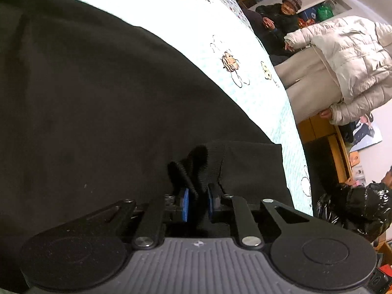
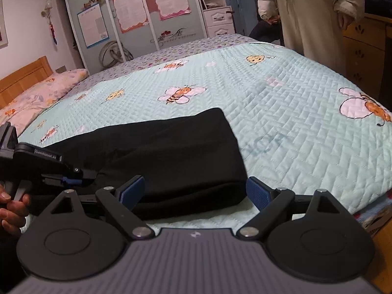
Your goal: Fold clothes
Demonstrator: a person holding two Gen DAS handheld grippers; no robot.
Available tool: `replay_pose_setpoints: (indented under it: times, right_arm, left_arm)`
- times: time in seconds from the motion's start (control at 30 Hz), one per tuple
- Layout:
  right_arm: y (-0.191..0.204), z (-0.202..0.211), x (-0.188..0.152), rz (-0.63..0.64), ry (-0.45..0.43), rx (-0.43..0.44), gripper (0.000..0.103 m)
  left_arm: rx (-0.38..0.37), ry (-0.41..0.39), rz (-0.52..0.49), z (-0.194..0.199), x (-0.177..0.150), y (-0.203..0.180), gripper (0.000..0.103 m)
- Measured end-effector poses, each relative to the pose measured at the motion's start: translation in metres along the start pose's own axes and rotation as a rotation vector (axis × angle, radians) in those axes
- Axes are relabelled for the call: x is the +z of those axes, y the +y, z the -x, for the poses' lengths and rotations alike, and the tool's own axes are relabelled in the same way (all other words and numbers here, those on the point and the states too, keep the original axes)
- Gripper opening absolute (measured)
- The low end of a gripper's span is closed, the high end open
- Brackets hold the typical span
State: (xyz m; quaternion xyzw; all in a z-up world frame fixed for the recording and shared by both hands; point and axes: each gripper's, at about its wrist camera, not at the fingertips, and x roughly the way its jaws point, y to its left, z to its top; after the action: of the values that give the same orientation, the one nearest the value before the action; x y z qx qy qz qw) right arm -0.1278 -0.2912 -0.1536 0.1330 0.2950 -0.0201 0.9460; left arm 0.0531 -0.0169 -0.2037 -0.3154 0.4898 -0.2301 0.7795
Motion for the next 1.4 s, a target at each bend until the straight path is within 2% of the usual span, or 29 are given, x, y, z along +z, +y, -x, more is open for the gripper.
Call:
replay_pose_setpoints:
  times: [0.1,0.13,0.2,0.27,0.3,0.43,0.5,0.57,0.7,0.77,0.83,0.87,0.9,0.97,1.07,1.17,1.27,1.33,1.4]
  right_arm:
    - [0.001,0.001,0.002,-0.001,-0.002,0.008,0.09]
    - [0.001,0.002,0.004,-0.004,-0.01,0.012,0.09]
    - [0.002,0.004,0.007,-0.009,-0.026,0.024,0.09]
    - [0.003,0.004,0.013,-0.02,-0.037,0.057,0.09]
    - [0.002,0.003,0.016,-0.045,-0.04,0.086,0.09]
    - [-0.016,-0.01,0.025,-0.26,-0.027,0.268,0.089]
    - [-0.025,-0.017,0.028,-0.364,-0.016,0.343,0.074]
    - [-0.029,-0.026,0.03,-0.431,0.014,0.347,0.062]
    - [-0.015,-0.023,0.037,-0.322,0.007,0.282,0.061]
    - [-0.017,-0.029,0.035,-0.339,0.043,0.262,0.061]
    - [-0.03,-0.046,0.023,-0.406,0.127,0.229,0.06]
    - [-0.041,-0.059,0.012,-0.468,0.185,0.204,0.048]
    - [-0.051,-0.068,0.003,-0.524,0.217,0.185,0.021]
    - [-0.064,-0.068,-0.005,-0.585,0.217,0.171,0.0]
    - [-0.072,-0.066,-0.01,-0.625,0.217,0.186,0.0]
    - [-0.064,-0.062,-0.005,-0.588,0.217,0.161,0.0]
    - [-0.053,-0.057,0.002,-0.531,0.216,0.127,0.007]
    - [-0.046,-0.053,0.01,-0.491,0.203,0.103,0.019]
    - [-0.036,-0.048,0.018,-0.439,0.178,0.081,0.037]
  left_arm:
    - [-0.018,0.007,0.015,0.004,-0.001,0.001,0.038]
    - [-0.004,-0.005,-0.005,0.009,-0.003,-0.002,0.043]
    - [0.024,-0.027,-0.045,0.019,-0.007,-0.006,0.06]
    - [0.055,-0.05,-0.086,0.029,-0.011,-0.011,0.07]
    - [0.097,-0.061,-0.121,0.035,-0.012,-0.017,0.073]
    - [0.222,-0.097,-0.264,0.051,-0.018,-0.047,0.071]
    - [0.231,-0.092,-0.329,0.045,-0.022,-0.065,0.071]
    - [0.24,-0.086,-0.394,0.04,-0.025,-0.083,0.071]
    - [0.255,-0.06,-0.513,0.026,-0.034,-0.114,0.071]
    - [0.275,-0.015,-0.551,0.01,-0.04,-0.12,0.071]
    - [0.322,0.053,-0.557,-0.013,-0.046,-0.118,0.068]
    - [0.347,0.068,-0.569,-0.022,-0.048,-0.117,0.066]
    - [0.371,0.081,-0.583,-0.029,-0.051,-0.117,0.068]
    - [0.393,0.073,-0.641,-0.031,-0.059,-0.121,0.068]
    - [0.393,0.072,-0.641,-0.031,-0.057,-0.122,0.069]
    - [0.387,0.072,-0.624,-0.027,-0.053,-0.123,0.069]
    - [0.39,0.066,-0.614,-0.018,-0.055,-0.122,0.069]
    - [0.408,0.058,-0.613,-0.008,-0.056,-0.123,0.069]
    - [0.425,0.045,-0.608,0.001,-0.054,-0.122,0.069]
